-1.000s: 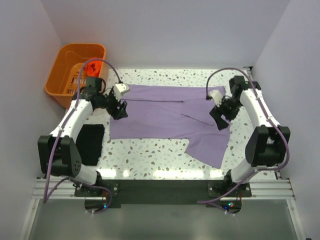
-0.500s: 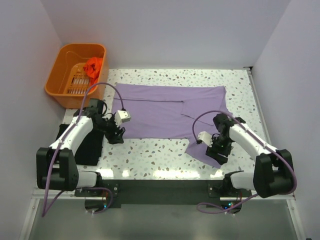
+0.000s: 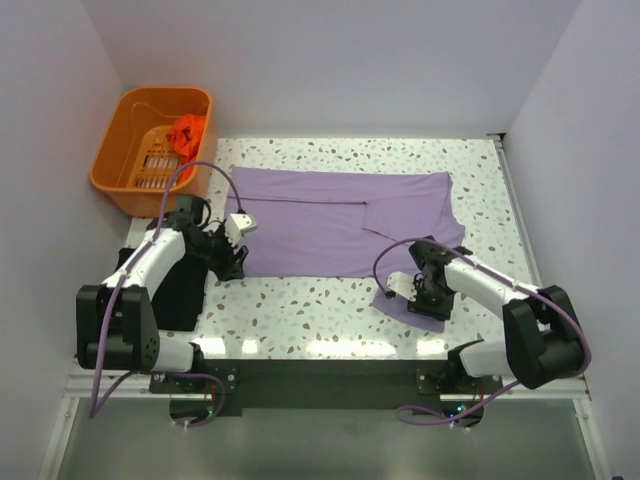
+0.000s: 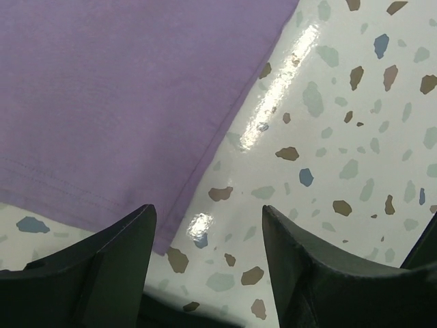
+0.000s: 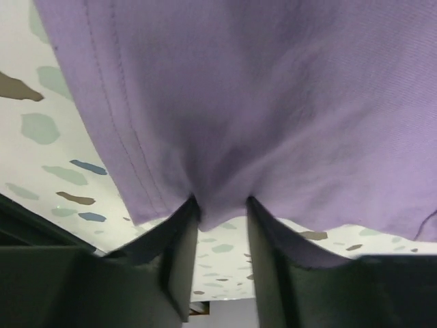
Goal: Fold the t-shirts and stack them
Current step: Fold the tshirt
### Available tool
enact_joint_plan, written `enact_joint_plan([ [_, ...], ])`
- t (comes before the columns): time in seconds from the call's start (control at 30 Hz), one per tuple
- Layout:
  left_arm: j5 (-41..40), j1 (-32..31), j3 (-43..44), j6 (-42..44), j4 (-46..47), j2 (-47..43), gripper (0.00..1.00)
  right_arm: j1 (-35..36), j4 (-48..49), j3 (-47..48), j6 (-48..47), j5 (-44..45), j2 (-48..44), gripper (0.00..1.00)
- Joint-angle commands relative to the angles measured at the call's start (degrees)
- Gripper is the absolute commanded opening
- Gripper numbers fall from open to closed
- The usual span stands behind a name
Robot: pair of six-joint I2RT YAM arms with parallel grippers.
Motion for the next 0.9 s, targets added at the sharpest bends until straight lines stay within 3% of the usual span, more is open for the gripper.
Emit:
enact_joint_plan([
  [0.0, 0.22, 1.91, 1.22, -1.23, 2.34, 0.5, 0.68, 0.97, 6.14, -1.99, 0.36, 0.22, 2.33, 0.35],
  [0.03, 0.13, 1.91, 1.31, -0.52, 2.07, 0.59, 0.67, 0.97, 6.06, -1.99, 0.28, 0.31, 2.59, 0.19],
  [0.07, -0.48, 1.91, 1.48, 0.44, 1.46, 0.76, 0.65, 0.97, 5.89, -1.73, 0.54, 0.4, 3.2, 0.1],
  [0.1, -0.66, 1.91, 2.0, 2.36, 1.19, 0.94, 0.63, 0.97, 5.45, -0.95, 0.71, 0.31, 3.21, 0.02],
  [0.13, -0.75, 1.91, 2.36, 3.78, 0.67, 1.02, 0.62, 0.97, 4.23, -0.51, 0.89, -0.04, 2.95, 0.0],
  [0.33, -1.36, 1.91, 2.36, 19.94, -3.37, 1.64, 0.45, 0.89, -2.28, 5.73, 2.56, -4.15, 0.49, 0.0],
  [0.57, -4.35, 1.91, 1.05, 33.39, -3.64, 4.53, 0.41, 0.45, -5.72, 11.44, 4.58, -6.11, 0.92, 0.0],
  [0.87, -8.74, 1.91, -1.85, 39.47, -1.62, 8.32, 0.43, -1.05, -8.62, 13.56, 4.14, -5.93, -0.83, 0.0],
])
